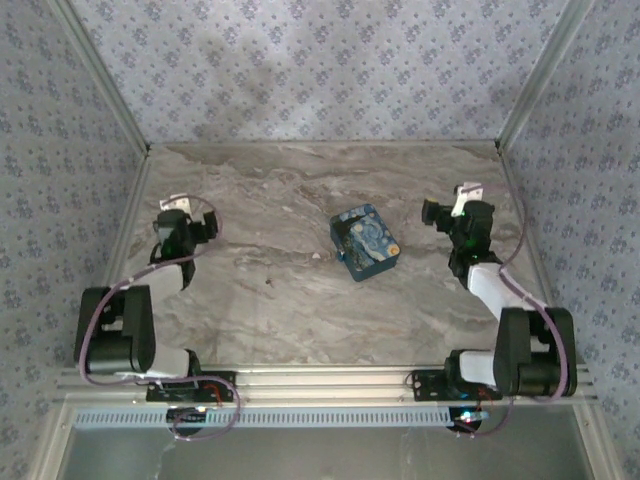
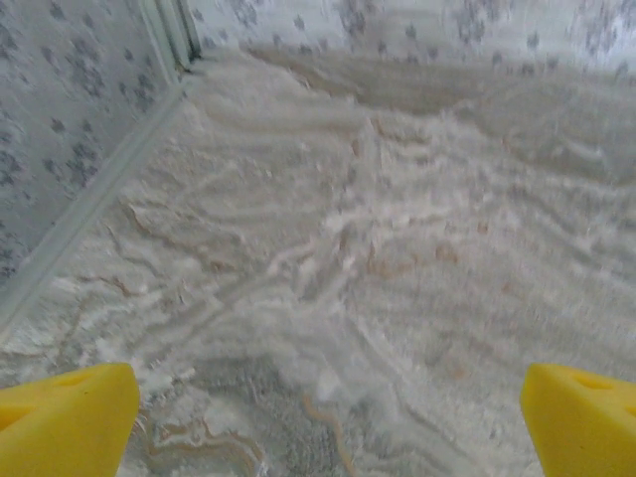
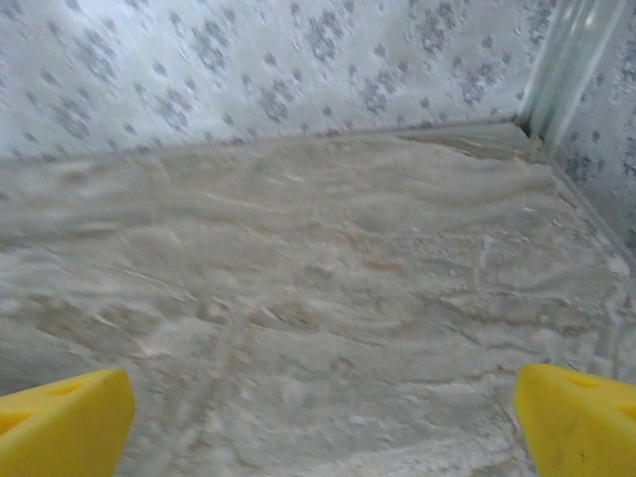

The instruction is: Unlock the padlock with the key

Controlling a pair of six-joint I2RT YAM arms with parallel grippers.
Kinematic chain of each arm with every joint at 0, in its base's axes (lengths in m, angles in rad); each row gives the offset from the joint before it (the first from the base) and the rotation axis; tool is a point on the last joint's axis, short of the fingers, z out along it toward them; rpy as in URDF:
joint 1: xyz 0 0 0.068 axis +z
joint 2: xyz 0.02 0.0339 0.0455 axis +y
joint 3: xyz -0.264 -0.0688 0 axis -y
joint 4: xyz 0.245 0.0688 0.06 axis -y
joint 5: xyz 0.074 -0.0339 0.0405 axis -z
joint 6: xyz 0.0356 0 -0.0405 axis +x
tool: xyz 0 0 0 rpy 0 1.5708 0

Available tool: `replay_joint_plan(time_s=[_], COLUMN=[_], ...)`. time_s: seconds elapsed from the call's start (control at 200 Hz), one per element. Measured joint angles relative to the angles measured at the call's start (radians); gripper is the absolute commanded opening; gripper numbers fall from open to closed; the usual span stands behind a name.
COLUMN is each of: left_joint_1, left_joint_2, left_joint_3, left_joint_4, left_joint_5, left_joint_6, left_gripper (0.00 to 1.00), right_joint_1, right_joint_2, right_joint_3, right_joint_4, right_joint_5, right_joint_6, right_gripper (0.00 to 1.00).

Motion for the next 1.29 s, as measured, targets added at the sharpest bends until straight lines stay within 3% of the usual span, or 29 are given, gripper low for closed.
replay_joint_plan(time_s=[0.15, 0.205, 0.345, 0.46, 0.605, 0.764, 1.039, 1.294], left_joint_1=[0.014, 0.027, 0.019, -0.062, -0.204, -0.327, -0.444, -0.499], left_joint_2=[-0.140, -0.184, -0.231, -0.239, -0.255, -0.265, -0.140, 0.012], left_joint_3=[0.039, 0.041, 0.059, 0.063, 0.016, -0.036, -0.041, 0.050], left_joint_4=[-0.147, -0.189, -0.348, -0.507, -0.618, -0.691, -0.689, -0.692], left_joint_5=[0.051, 0.110, 0.252, 0.327, 0.391, 0.394, 0.372, 0.311], left_joint_6=[-0.201, -0.279, -0.400, -0.448, -0.484, -0.528, -0.599, -0.647], left_gripper=[0.98, 0.92, 0.80, 0.69, 0.66, 0.55, 0.46, 0.35], right_joint_1=[-0.034, -0.080, -0.145, -0.058, 0.077, 0.210, 0.351, 0.395], right_joint_2=[-0.056, -0.059, -0.059, -0.074, -0.107, -0.119, -0.118, -0.118], right_joint_3=[0.083, 0.098, 0.103, 0.141, 0.189, 0.211, 0.212, 0.212], right_joint_4=[-0.179, -0.226, -0.311, -0.448, -0.567, -0.671, -0.752, -0.765], right_joint_5=[-0.124, -0.202, -0.376, -0.427, -0.449, -0.442, -0.399, -0.369], right_joint_6=[0.211, 0.303, 0.418, 0.413, 0.382, 0.340, 0.319, 0.319], right_gripper=[0.98, 0.82, 0.81, 0.76, 0.74, 0.71, 0.70, 0.70])
